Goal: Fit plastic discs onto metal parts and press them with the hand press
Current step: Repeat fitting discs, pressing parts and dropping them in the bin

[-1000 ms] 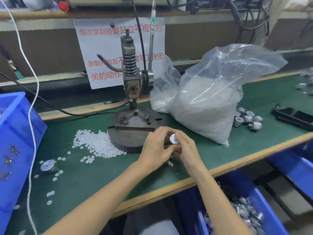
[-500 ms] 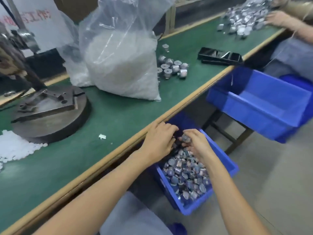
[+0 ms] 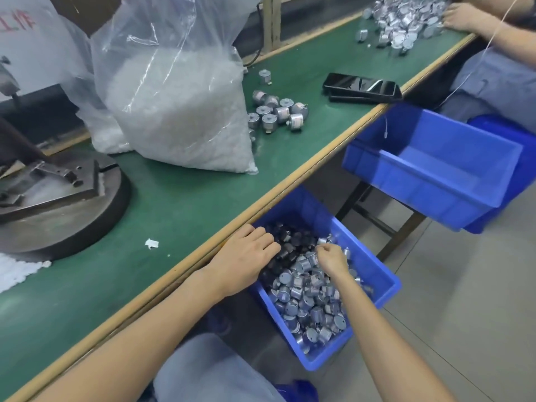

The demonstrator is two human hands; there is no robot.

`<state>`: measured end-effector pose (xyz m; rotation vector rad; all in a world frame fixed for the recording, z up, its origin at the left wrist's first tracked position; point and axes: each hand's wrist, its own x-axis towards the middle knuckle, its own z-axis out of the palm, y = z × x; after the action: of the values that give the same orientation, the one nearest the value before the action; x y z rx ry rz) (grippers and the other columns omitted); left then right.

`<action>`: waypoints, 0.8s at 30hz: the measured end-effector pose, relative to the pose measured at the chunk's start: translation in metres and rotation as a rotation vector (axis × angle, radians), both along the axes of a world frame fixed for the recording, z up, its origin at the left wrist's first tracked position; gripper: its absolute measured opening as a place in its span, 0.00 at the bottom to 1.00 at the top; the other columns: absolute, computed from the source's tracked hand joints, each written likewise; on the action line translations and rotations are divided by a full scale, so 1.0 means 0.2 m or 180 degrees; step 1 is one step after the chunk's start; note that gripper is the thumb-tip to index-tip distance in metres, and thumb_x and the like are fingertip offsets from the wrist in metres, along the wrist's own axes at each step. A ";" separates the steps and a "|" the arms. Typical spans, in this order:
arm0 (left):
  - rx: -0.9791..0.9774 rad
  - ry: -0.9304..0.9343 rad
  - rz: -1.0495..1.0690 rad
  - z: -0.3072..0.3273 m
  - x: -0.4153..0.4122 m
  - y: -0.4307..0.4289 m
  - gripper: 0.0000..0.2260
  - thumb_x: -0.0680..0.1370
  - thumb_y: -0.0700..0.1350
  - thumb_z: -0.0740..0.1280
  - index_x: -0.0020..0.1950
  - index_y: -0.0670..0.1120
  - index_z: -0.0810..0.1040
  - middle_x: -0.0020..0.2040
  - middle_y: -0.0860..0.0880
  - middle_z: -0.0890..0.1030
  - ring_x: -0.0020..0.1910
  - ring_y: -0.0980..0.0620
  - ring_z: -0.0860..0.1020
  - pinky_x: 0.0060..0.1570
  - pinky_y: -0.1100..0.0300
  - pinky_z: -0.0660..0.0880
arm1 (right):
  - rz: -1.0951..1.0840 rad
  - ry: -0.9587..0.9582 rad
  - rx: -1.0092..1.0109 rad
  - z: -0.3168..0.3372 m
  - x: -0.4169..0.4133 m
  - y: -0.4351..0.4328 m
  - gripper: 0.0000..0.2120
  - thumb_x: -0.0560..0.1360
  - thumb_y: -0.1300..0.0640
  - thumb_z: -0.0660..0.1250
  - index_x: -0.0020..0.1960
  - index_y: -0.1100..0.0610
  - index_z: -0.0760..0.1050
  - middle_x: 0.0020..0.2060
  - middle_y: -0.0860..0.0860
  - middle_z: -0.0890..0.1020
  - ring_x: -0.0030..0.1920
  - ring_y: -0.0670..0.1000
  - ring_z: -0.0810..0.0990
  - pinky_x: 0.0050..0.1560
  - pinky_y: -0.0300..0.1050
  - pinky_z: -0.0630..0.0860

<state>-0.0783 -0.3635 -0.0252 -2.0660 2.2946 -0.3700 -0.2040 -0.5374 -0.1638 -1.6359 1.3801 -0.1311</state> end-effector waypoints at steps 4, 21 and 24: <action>-0.0406 0.0328 0.0004 0.05 0.03 0.01 0.13 0.62 0.32 0.72 0.43 0.45 0.81 0.38 0.50 0.79 0.38 0.48 0.77 0.42 0.59 0.63 | -0.0127 -0.0638 -0.0470 0.20 0.05 0.02 0.09 0.77 0.56 0.61 0.44 0.56 0.78 0.37 0.48 0.79 0.41 0.50 0.74 0.45 0.44 0.68; -0.0687 -0.1048 0.1177 0.72 0.58 1.02 0.08 0.70 0.37 0.72 0.34 0.45 0.74 0.30 0.49 0.74 0.33 0.48 0.74 0.38 0.59 0.64 | 0.2823 -0.2545 -0.1150 1.23 0.98 0.94 0.18 0.76 0.57 0.66 0.29 0.57 0.69 0.20 0.44 0.66 0.25 0.43 0.63 0.30 0.36 0.58; -0.0618 -0.1418 0.1488 0.81 0.62 1.31 0.08 0.69 0.37 0.72 0.34 0.46 0.75 0.30 0.51 0.74 0.35 0.49 0.75 0.45 0.59 0.65 | 0.3656 -0.2279 -0.1270 1.33 1.14 1.21 0.16 0.76 0.55 0.65 0.31 0.57 0.70 0.22 0.44 0.68 0.27 0.43 0.65 0.33 0.39 0.61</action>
<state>0.0466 -0.1005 0.1361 -2.2289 1.5284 -0.9360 0.0236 -0.2954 0.1030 -2.1665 -0.2233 -0.2775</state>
